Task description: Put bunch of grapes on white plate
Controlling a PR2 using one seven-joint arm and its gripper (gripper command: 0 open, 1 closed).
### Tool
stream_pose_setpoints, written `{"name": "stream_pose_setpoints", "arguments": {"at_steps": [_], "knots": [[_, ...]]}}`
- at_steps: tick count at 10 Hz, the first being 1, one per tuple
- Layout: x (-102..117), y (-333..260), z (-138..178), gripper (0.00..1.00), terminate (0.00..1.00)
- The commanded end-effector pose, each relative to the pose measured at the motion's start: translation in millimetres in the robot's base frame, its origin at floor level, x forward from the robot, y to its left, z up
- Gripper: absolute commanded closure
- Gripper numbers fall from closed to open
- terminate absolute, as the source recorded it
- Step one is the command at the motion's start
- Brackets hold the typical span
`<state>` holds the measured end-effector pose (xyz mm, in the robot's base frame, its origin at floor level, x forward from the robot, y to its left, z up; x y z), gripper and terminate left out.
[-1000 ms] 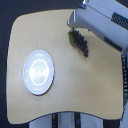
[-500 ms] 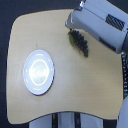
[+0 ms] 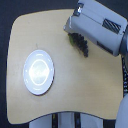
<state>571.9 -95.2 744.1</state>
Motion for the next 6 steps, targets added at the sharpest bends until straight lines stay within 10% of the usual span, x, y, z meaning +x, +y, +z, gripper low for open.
{"name": "stream_pose_setpoints", "arguments": {"at_steps": [1, 6], "knots": [[-17, 5, -2, 0.00, 0.00], [-47, 7, -4, 0.00, 0.00]]}}
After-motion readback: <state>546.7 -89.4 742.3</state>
